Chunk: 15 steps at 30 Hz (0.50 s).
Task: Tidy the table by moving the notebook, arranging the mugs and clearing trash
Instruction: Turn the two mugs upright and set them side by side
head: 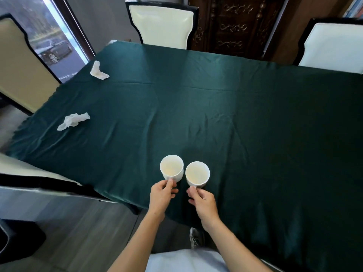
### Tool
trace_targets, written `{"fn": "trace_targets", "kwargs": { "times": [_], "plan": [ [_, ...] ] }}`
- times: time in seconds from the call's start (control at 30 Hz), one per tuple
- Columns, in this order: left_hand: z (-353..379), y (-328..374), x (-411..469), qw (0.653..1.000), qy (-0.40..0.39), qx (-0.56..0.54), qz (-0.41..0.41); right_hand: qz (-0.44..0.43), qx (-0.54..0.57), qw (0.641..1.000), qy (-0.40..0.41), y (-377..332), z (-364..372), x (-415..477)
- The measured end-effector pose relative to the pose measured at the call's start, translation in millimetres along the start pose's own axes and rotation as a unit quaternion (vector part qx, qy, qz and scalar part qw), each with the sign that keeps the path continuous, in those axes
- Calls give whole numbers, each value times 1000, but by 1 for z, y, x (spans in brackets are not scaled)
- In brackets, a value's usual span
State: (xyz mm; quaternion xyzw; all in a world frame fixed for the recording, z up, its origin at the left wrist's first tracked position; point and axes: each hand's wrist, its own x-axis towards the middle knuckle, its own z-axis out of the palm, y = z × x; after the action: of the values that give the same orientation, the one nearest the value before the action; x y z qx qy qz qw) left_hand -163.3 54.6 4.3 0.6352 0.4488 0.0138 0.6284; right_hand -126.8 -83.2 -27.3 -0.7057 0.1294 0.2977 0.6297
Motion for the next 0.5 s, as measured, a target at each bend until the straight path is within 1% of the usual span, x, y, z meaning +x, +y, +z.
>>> {"fn": "trace_targets", "kwargs": {
  "times": [0.17,0.27,0.37,0.5],
  "plan": [
    [-38,17,-7,1000,2,-8,18,-21,39,998,53,-16,12,-6],
    [-73,29,-15,998,-7,-16,52,-67,56,994,70,-43,30,-25],
    [-117,49,-25,993,-7,-35,109,-113,83,988,66,-80,63,-55],
    [-190,81,-42,981,-13,-74,177,-181,100,978,31,-125,125,-105]
  ]
}}
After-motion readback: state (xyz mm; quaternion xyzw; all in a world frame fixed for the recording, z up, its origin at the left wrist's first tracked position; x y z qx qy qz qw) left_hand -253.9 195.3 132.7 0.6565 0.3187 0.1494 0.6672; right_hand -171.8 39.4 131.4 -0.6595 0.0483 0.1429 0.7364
